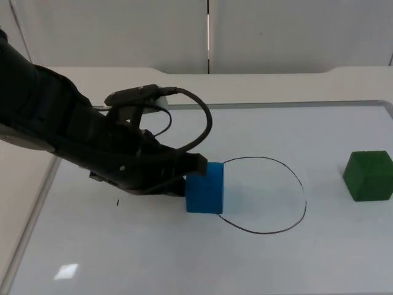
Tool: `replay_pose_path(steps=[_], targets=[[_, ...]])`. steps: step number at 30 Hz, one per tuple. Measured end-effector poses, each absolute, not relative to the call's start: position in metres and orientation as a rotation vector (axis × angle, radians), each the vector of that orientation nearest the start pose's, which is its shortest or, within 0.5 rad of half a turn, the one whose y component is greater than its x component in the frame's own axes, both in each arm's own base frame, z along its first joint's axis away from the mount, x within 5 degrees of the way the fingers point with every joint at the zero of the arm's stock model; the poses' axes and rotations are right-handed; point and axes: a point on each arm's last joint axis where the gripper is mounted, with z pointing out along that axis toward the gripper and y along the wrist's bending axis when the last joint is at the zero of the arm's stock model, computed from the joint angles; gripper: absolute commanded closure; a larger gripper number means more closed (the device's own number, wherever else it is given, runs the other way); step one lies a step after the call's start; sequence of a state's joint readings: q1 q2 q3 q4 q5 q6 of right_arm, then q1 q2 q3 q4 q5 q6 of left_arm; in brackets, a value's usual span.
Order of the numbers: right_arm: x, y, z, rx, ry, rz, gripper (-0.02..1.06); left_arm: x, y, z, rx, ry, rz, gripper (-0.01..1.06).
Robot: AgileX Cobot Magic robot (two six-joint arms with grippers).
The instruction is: Push the two cubes into the marked area.
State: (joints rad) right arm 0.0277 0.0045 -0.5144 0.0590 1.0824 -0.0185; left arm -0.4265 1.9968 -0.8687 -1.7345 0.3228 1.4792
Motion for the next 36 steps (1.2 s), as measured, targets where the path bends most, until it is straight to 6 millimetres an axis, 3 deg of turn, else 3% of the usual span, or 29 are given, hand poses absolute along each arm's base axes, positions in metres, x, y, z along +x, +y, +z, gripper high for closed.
replay_pose_path(steps=[7, 28, 36], targets=[[-0.007, 0.005, 0.28, -0.051, 2.055, 0.076, -0.01, 0.302, -0.186, 0.09, 0.39, 2.581, -0.672, 1.05], [-0.007, 0.005, 0.28, -0.059, 2.054, 0.083, -0.01, 0.299, -0.195, 0.091, 0.345, 2.599, -0.721, 1.05], [-0.007, 0.006, 0.28, -0.076, 2.053, 0.084, -0.01, 0.295, -0.194, 0.089, 0.412, 2.629, -0.698, 1.05]])
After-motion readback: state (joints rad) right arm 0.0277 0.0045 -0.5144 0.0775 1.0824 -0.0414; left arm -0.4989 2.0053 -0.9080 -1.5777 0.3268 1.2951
